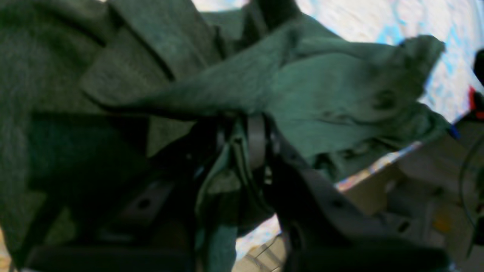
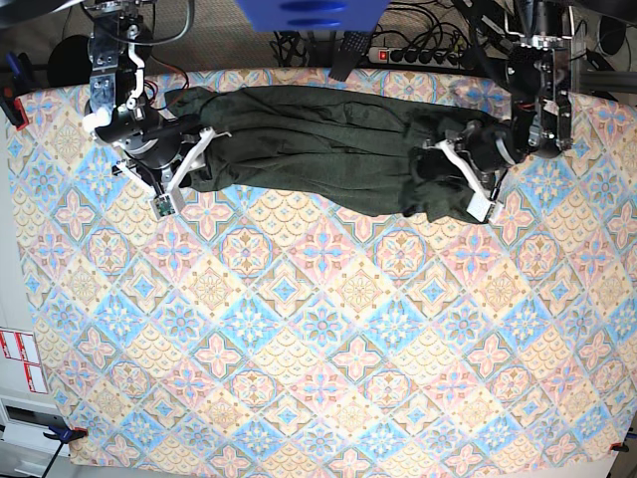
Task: Fold the T-shirt properly
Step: 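Fold the held end inward toward the right gripper with the left gripper, then hold both strip ends and press the left gripper's end flat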
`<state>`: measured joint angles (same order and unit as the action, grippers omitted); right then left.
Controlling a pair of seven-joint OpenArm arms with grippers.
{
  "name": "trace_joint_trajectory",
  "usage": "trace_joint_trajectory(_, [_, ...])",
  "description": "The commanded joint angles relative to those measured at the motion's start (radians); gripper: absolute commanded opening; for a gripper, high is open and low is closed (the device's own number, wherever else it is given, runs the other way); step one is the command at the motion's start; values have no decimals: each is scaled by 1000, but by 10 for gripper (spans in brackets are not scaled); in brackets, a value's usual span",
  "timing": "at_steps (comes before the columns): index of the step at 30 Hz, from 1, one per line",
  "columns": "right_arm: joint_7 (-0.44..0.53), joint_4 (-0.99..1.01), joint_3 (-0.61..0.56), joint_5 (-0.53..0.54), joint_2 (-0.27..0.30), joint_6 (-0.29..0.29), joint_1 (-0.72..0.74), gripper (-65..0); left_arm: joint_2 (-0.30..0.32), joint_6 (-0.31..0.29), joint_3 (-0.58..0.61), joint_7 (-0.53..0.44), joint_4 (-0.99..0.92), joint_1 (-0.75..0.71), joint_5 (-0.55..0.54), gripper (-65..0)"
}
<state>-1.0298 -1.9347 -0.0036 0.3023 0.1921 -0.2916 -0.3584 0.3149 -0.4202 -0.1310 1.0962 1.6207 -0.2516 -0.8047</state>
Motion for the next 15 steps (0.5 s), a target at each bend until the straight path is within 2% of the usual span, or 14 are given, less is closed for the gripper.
trace_joint_trajectory(1, [19, -18, 4, 10, 7, -4, 5, -454, -13, -4, -5, -15, 16, 7, -11, -650])
trace_joint_trajectory(6, [19, -18, 4, 10, 7, -4, 5, -454, -82, -4, 0, -14, 14, 21, 120, -650])
trace_joint_trajectory(7, [19, -18, 4, 10, 8, -4, 5, -454, -92, -4, 0, -14, 14, 24, 141, -633])
trace_joint_trajectory(9, [19, -18, 4, 10, 8, -4, 5, -454, -102, -4, -2, -14, 17, 25, 160, -571])
trace_joint_trajectory(13, [19, -18, 4, 10, 8, -4, 5, -454, -101, -4, -2, -12, 49, 24, 156, -392])
trace_joint_trajectory(15, [21, -18, 4, 10, 10, -4, 5, -454, -99, -12, -2, -6, 106, 19, 135, -336])
